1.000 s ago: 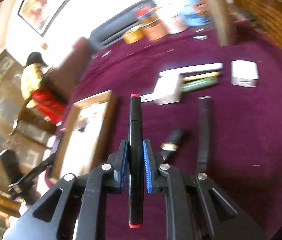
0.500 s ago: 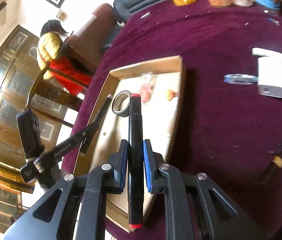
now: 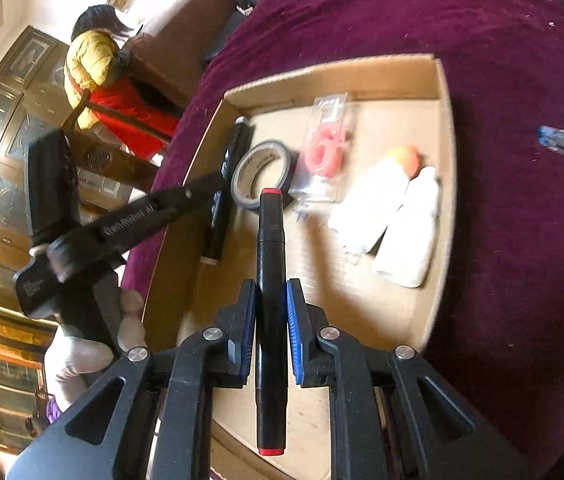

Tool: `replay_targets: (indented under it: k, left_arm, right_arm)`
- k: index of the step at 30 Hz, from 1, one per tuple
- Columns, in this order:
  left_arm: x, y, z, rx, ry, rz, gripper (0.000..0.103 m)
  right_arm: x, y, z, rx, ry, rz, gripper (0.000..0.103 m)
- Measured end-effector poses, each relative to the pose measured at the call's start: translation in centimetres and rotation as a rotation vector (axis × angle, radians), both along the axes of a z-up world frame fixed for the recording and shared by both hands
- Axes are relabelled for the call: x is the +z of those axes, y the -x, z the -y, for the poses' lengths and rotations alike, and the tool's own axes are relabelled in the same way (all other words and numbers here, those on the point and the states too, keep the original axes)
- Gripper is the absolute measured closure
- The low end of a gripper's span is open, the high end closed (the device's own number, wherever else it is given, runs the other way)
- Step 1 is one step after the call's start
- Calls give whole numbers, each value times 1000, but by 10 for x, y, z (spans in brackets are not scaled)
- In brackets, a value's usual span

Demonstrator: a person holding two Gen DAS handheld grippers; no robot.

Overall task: Organize rigid objects
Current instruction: 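Carry both markers over the box and open both tools to drop them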

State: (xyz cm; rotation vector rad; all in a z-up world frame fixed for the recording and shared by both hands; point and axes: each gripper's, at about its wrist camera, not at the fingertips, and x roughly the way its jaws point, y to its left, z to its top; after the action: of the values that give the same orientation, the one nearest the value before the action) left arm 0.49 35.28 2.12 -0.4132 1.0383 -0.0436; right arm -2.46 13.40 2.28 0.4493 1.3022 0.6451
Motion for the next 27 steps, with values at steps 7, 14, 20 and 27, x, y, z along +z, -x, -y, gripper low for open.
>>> replay_targets:
  k: [7,14,20,27]
  left_arm:
    - [30,43,-17,31,60,126,68]
    - [62,97,-33,88,36,261,63]
    - [74,125,-27,99,16,305,56]
    - [91,158,-10,83,48,348,56]
  right_arm:
    - [-10,-7,-36,75,22,-22,90]
    - [-8,-23,-61,34,83,51,88]
    - [18,-6,-51,44,84,140,87]
    - [84,48,18,-23,111,361,87]
